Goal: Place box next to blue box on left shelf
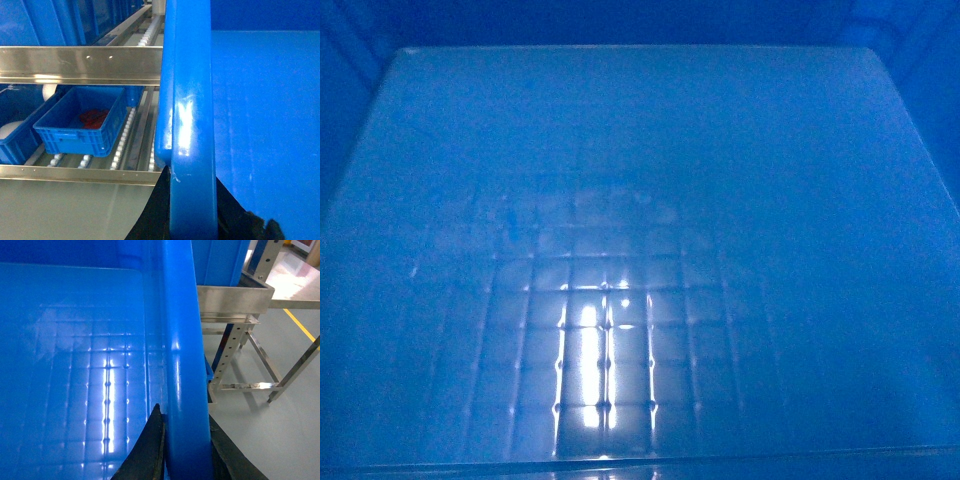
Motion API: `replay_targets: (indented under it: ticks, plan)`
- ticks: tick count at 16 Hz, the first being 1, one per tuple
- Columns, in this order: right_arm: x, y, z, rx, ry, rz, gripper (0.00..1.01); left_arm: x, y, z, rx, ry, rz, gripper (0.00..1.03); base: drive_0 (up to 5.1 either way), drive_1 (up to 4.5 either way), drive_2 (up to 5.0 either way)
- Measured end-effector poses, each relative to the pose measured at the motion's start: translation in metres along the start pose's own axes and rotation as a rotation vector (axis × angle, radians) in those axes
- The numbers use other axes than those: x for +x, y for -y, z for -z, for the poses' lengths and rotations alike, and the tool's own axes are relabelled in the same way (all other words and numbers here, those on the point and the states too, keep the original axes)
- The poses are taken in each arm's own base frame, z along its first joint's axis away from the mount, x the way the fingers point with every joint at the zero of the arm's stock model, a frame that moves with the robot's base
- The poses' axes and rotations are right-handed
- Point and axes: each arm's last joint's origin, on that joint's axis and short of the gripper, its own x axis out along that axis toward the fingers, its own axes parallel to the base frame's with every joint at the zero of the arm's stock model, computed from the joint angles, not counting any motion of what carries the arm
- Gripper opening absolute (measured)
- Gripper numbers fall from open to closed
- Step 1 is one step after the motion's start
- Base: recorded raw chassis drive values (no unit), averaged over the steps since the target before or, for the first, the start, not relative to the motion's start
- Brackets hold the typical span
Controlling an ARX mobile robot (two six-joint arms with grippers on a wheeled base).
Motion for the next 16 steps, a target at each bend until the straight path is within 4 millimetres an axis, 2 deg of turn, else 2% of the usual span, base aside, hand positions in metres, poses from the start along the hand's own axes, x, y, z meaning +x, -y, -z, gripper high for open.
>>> replay_targets:
  ticks: [7,16]
  plan:
    - [0.0001,0.0000,-0.0001,0.000,0.001,0.000,0.12,0.0000,0.0000,0.0000,0.000,0.000,0.000,0.09,-4.8,1.70,3.3]
    - [0.0000,-0.0001,-0.0006,0.004,0.004,-0.002,0.12,-0.0001,-0.0001,-0.0006,-0.001,0.005,-0.001,0.09,0.0,0.00,0.0]
